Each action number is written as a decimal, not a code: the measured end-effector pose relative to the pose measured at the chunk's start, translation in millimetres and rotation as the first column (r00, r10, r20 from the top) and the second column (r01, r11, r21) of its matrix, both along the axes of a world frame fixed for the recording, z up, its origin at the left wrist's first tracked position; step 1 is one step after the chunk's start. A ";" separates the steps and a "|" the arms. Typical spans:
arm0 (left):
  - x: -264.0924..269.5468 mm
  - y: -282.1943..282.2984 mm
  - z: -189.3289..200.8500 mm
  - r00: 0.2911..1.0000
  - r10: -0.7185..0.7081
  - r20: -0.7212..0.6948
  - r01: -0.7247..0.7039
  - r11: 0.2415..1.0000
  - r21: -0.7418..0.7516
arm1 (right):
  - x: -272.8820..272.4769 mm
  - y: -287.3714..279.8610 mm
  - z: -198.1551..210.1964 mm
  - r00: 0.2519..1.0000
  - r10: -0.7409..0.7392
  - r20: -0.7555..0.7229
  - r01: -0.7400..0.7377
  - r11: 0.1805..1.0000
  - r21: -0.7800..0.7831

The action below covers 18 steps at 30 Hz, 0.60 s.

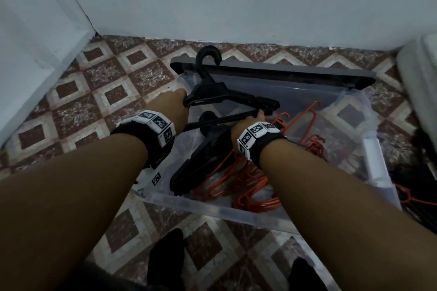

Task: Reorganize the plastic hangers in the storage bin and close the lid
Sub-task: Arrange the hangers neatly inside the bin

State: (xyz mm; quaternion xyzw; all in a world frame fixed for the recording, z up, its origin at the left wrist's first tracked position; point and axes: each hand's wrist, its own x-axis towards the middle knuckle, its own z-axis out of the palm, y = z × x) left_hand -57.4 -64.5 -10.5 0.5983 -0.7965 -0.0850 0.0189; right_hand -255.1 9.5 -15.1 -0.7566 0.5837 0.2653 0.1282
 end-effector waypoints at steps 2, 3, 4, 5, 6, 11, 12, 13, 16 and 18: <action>-12.7 -2.8 -10.7 1.000 0.002 -0.010 -0.001 0.997 0.072 | -11.2 9.8 7.1 1.000 -0.004 0.018 0.004 1.000 -0.007; -18.6 -5.6 -17.8 1.000 0.002 -0.015 0.000 0.993 0.119 | -17.5 15.2 8.2 0.999 -0.002 0.032 0.003 1.000 -0.018; -25.3 -8.4 -25.5 1.000 0.000 0.002 -0.001 0.986 0.167 | -23.1 19.6 10.0 0.998 -0.004 0.056 0.006 0.999 -0.036; -32.6 -10.5 -33.7 1.000 0.002 0.030 -0.009 0.978 0.210 | -28.9 22.6 9.8 0.997 -0.007 0.075 0.011 0.999 -0.051; -38.8 -11.3 -42.2 0.998 0.006 0.057 -0.019 0.971 0.239 | -33.7 25.2 10.1 0.996 -0.003 0.085 0.008 0.998 -0.060; -47.9 -12.3 -92.7 0.976 0.013 0.219 -0.096 0.924 0.370 | -48.3 18.2 6.1 0.990 -0.080 0.118 0.077 0.997 0.028; -46.3 -15.1 -104.1 0.966 -0.031 0.257 -0.084 0.902 0.423 | -48.6 14.4 4.0 0.991 -0.082 0.108 0.080 0.996 0.026; -45.5 -17.0 -110.1 0.948 -0.059 0.313 -0.092 0.890 0.447 | -50.9 10.0 -0.1 0.990 -0.096 0.098 0.096 0.995 0.013; -47.1 -16.8 -126.9 0.915 -0.077 0.397 -0.127 0.876 0.464 | -64.0 -3.0 -6.8 0.978 -0.164 0.129 0.162 0.986 0.028; -49.9 -13.6 -134.0 0.914 -0.078 0.398 -0.124 0.881 0.458 | -75.0 -10.2 -13.6 0.979 -0.167 0.121 0.173 0.984 -0.043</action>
